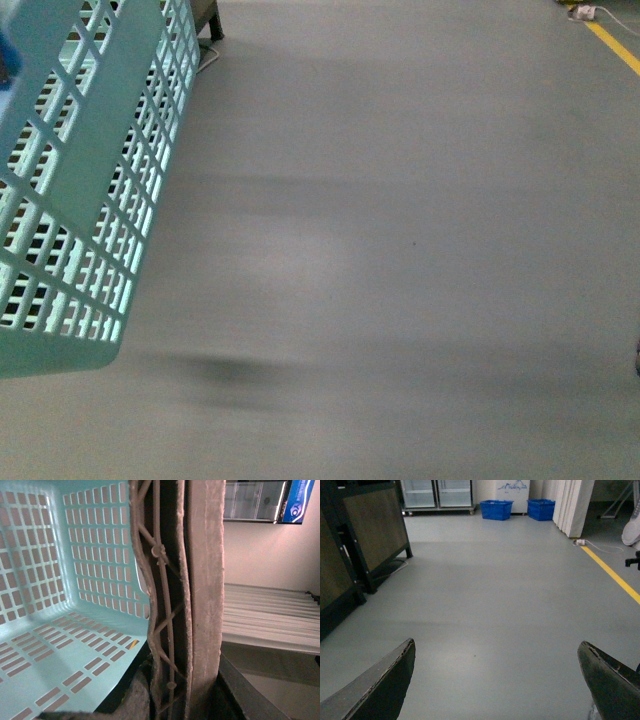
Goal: Pick mango and avocado into basket
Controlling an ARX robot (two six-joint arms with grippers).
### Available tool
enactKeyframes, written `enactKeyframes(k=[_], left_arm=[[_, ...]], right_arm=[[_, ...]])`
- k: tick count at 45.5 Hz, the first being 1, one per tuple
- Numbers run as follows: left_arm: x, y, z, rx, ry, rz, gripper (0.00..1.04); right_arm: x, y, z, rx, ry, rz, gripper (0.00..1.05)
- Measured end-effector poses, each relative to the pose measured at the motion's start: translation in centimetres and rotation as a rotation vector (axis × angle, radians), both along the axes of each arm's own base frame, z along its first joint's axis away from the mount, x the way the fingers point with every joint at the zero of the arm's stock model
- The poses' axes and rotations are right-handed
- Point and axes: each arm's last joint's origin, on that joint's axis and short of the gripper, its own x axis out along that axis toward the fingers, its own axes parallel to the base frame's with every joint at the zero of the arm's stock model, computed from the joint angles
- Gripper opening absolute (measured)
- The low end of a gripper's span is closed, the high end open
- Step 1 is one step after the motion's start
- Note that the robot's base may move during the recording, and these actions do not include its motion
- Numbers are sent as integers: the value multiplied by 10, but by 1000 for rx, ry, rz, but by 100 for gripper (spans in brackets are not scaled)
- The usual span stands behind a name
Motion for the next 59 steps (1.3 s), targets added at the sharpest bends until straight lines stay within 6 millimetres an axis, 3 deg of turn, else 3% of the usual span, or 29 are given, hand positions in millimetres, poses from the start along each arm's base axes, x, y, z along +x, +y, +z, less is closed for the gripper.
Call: enactKeyframes(k=[59], left_arm=[[0, 0, 0, 0, 0, 0, 21]], right_arm=[[0, 0, 0, 0, 0, 0, 96]])
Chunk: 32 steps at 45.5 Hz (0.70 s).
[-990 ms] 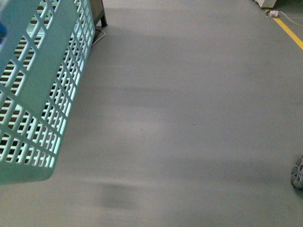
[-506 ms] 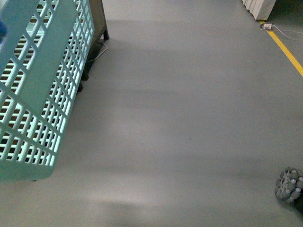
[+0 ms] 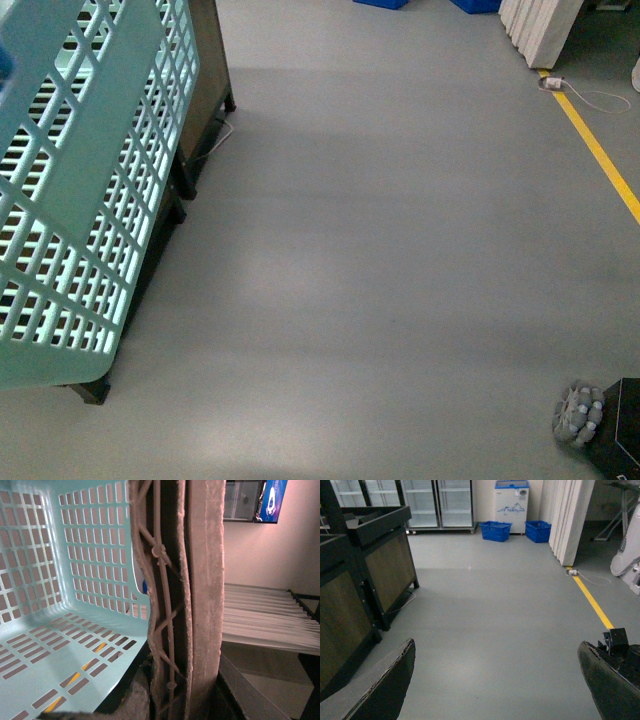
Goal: Pick mango and avocado into basket
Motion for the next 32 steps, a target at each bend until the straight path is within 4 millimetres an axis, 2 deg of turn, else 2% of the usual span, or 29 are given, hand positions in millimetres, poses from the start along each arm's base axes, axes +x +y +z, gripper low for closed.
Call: enactKeyframes(k=[32], left_arm=[[0, 0, 0, 0, -1, 0, 21]], right_arm=[[0, 0, 0, 0, 0, 0, 96]])
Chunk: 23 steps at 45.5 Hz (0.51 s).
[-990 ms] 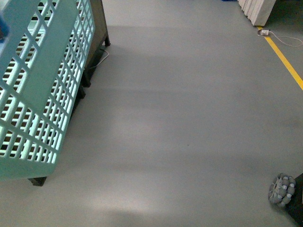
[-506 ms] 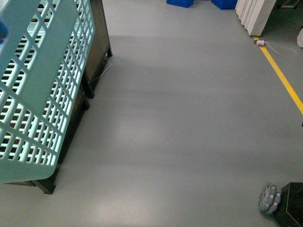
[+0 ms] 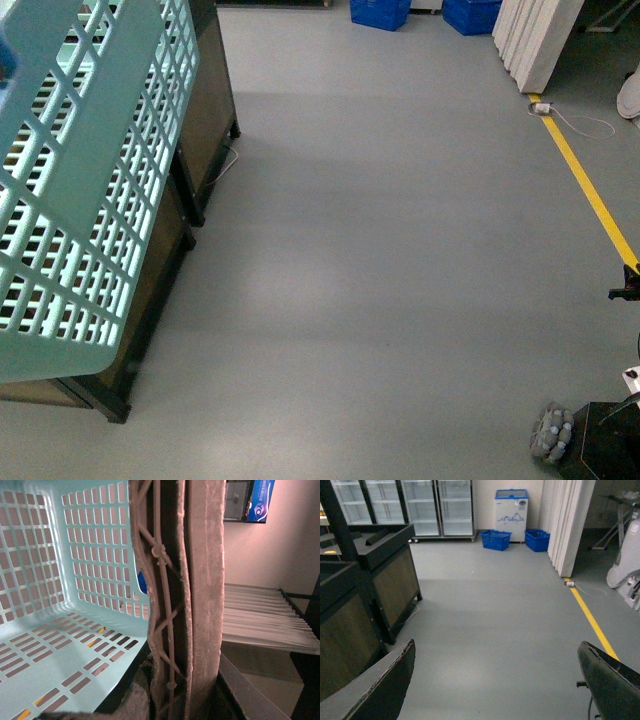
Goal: Pick mango and avocado into basket
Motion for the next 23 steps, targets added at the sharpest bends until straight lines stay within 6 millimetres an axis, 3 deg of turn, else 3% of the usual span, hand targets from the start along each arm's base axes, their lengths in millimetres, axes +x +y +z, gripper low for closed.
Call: enactKeyframes(k=[23], left_arm=[[0, -2, 0, -13, 0, -29, 21]], right_arm=[[0, 0, 0, 0, -2, -4, 96]])
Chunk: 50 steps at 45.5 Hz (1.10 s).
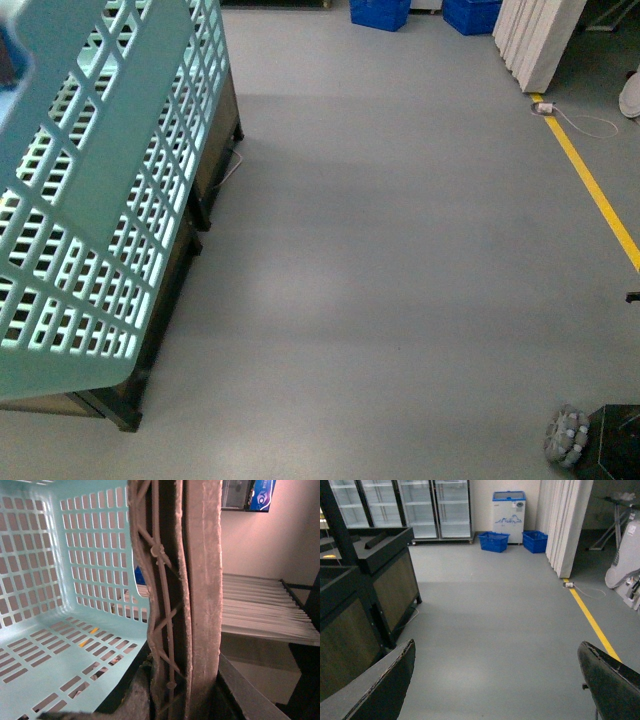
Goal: Pick mango and avocado into basket
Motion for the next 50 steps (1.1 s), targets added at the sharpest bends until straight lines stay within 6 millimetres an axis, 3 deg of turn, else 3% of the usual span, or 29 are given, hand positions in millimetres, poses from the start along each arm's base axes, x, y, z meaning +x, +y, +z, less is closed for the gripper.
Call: enactKeyframes(k=[50], left_arm=[[1, 1, -1, 7, 4, 24, 21]], right_arm=[[0, 0, 0, 0, 2, 3, 96]])
